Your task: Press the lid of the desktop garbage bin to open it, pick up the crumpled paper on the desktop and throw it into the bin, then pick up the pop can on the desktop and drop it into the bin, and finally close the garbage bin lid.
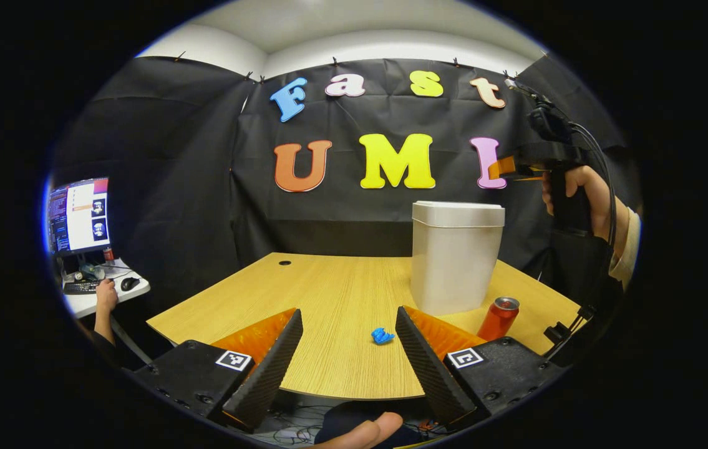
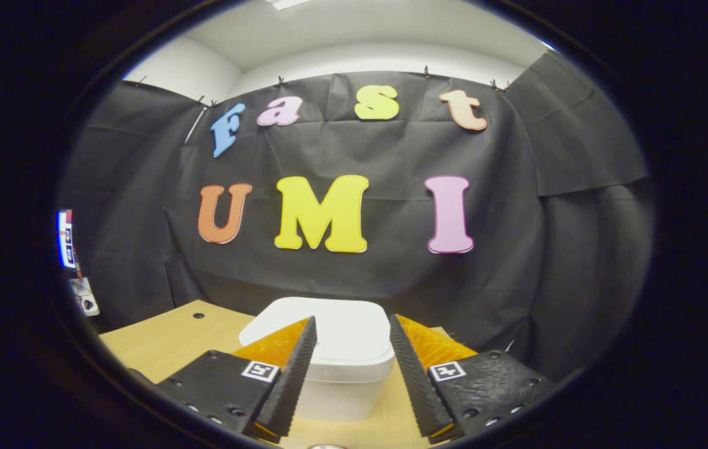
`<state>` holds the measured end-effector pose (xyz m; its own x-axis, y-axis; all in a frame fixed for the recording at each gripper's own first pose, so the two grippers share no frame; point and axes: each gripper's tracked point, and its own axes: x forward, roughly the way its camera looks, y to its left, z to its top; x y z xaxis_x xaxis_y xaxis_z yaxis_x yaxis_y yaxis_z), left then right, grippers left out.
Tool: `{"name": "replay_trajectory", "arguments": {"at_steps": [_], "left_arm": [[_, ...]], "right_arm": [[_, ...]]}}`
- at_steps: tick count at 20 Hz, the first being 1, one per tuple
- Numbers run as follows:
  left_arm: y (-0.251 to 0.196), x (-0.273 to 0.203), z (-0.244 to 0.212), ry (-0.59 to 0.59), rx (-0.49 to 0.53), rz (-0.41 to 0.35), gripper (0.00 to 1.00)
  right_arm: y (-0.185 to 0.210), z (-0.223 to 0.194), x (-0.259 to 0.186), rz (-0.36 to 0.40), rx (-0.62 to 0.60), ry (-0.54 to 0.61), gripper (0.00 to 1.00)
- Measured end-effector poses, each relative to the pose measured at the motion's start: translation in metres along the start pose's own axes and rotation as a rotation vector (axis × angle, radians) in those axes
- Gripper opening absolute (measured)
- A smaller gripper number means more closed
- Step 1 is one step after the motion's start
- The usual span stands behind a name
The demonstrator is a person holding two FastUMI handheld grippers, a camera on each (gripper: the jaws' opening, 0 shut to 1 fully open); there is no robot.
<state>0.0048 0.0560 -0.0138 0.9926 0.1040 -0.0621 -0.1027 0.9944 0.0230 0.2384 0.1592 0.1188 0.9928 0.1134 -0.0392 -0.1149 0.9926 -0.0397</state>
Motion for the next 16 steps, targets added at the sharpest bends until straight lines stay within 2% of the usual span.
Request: {"name": "replay_trajectory", "arguments": {"at_steps": [1, 2, 3, 4, 5, 6, 7, 8, 9, 11, 13, 16], "left_arm": [[0.001, 0.000, -0.001, 0.003, 0.000, 0.002, 0.98], [0.001, 0.000, -0.001, 0.003, -0.001, 0.003, 0.98], [0.001, -0.001, -0.001, 0.004, -0.005, 0.000, 0.98], [0.004, 0.000, -0.001, 0.006, -0.010, 0.001, 0.98], [0.007, 0.001, -0.002, 0.011, -0.018, 0.008, 0.98], [0.011, 0.002, -0.003, 0.013, -0.024, 0.016, 0.98], [0.014, 0.003, -0.004, 0.018, -0.028, 0.022, 0.98], [0.015, 0.005, -0.004, 0.024, -0.031, 0.026, 0.98], [0.017, 0.006, -0.005, 0.028, -0.035, 0.030, 0.98], [0.020, 0.007, -0.007, 0.036, -0.042, 0.037, 0.98], [0.021, 0.009, -0.009, 0.044, -0.044, 0.039, 0.98], [0.022, 0.009, -0.011, 0.050, -0.053, 0.038, 0.98]], "right_arm": [[0.004, -0.007, 0.006, 0.013, 0.035, 0.029, 0.62], [0.009, -0.013, 0.011, 0.037, 0.084, 0.063, 0.59], [0.015, -0.019, 0.016, 0.063, 0.132, 0.099, 0.50], [0.017, -0.023, 0.022, 0.075, 0.167, 0.123, 0.50], [0.012, -0.027, 0.027, 0.057, 0.187, 0.150, 0.43], [0.008, -0.032, 0.031, 0.041, 0.207, 0.176, 0.29], [0.010, -0.034, 0.031, 0.065, 0.231, 0.204, 0.13], [0.015, -0.038, 0.035, 0.081, 0.256, 0.214, 0.12], [0.019, -0.038, 0.035, 0.097, 0.281, 0.220, 0.00], [0.025, -0.037, 0.040, 0.121, 0.271, 0.223, 0.00], [0.029, -0.040, 0.044, 0.119, 0.230, 0.236, 0.00], [0.044, -0.049, 0.048, 0.164, 0.157, 0.274, 0.00]]}}
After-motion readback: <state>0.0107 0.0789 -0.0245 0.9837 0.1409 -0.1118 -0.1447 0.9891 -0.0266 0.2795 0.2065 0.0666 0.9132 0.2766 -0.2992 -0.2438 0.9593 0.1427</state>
